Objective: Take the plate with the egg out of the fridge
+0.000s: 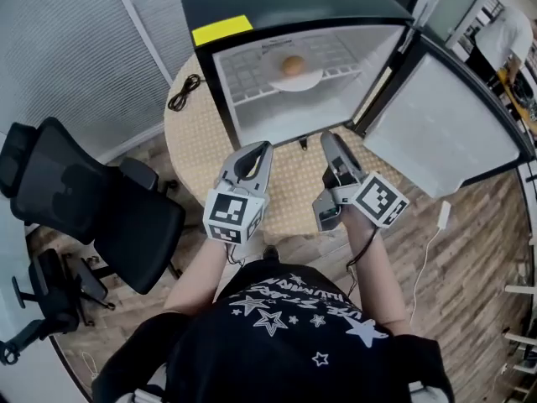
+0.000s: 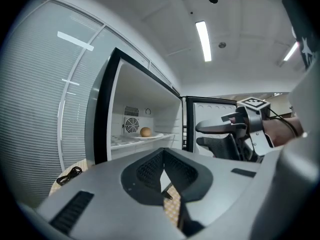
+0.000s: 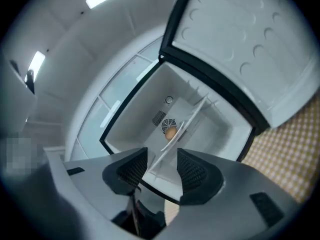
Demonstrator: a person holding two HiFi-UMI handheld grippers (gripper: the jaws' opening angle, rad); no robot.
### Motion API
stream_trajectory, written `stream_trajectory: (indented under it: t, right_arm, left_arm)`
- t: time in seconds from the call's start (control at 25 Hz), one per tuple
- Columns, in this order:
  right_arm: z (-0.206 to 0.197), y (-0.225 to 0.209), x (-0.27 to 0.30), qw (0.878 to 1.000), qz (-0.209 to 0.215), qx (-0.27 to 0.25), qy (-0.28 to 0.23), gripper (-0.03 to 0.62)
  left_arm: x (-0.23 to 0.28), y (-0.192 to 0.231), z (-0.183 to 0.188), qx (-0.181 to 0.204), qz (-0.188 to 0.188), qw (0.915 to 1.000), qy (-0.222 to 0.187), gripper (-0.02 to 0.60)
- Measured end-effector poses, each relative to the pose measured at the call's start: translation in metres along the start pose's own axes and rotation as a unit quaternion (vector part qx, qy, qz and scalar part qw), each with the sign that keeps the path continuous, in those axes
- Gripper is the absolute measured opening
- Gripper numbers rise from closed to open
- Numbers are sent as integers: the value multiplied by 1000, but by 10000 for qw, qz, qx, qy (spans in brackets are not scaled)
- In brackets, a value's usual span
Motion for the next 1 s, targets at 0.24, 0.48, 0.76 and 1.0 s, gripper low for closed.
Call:
stream_trajectory:
  t: [0.24, 0.48, 0.76, 1.0]
  right_arm:
    - [2, -16, 45, 9871, 370, 1555, -74, 213]
    - [14, -26, 77, 9834, 459, 1753, 102, 213]
    - [25, -47, 123, 9722, 495, 2247, 440, 212]
    - [24, -52, 125, 9654, 814, 2359, 759, 198]
  left_arm:
    - [15, 24, -2, -52, 47, 10000, -70, 8]
    - [22, 29, -3, -14, 264, 9996, -59, 8]
    - [26, 29, -1, -36, 818, 9966, -5, 8]
    - [17, 11, -9, -81, 1371, 9905, -70, 8]
Point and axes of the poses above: the fingertips, and each gripper's own axes: x forward along the fingers, y to its left, z out of its top, the point moved 10 cm from there along -x, backward along the fingers, and after that the axes turned 1 degree about -z, right-handed, at the moved point
